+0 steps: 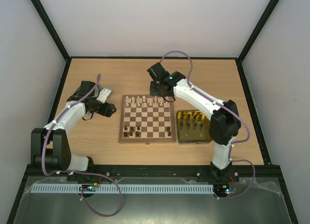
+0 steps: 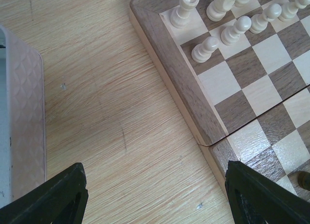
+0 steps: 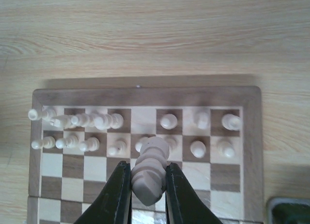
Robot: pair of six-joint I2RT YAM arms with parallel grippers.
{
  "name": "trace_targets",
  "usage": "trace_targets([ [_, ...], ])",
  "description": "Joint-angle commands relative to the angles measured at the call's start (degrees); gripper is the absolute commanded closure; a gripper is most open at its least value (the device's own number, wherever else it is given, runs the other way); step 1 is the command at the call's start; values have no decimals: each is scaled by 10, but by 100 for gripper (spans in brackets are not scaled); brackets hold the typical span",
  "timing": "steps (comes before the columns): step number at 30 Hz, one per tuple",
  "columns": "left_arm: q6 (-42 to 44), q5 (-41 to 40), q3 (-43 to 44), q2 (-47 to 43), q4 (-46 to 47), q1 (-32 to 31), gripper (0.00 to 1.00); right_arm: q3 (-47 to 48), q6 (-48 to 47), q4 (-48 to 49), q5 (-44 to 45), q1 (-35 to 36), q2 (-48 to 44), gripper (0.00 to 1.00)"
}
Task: Set up the chess pieces on the board
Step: Place the chess piece on the chessboard.
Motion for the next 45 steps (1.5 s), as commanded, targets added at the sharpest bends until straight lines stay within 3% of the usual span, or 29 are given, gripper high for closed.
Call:
trace_targets([
  [1,-2,-1,2,-7,0,3,21,62,-8,-6,21,19,50,98],
  [22,-2,-1,2,-8,-1,4,21,136,-10,-15,33,23,152,98],
  [45,0,-1,1,-4,1,5,21,105,-9,13,31,23,193,98],
])
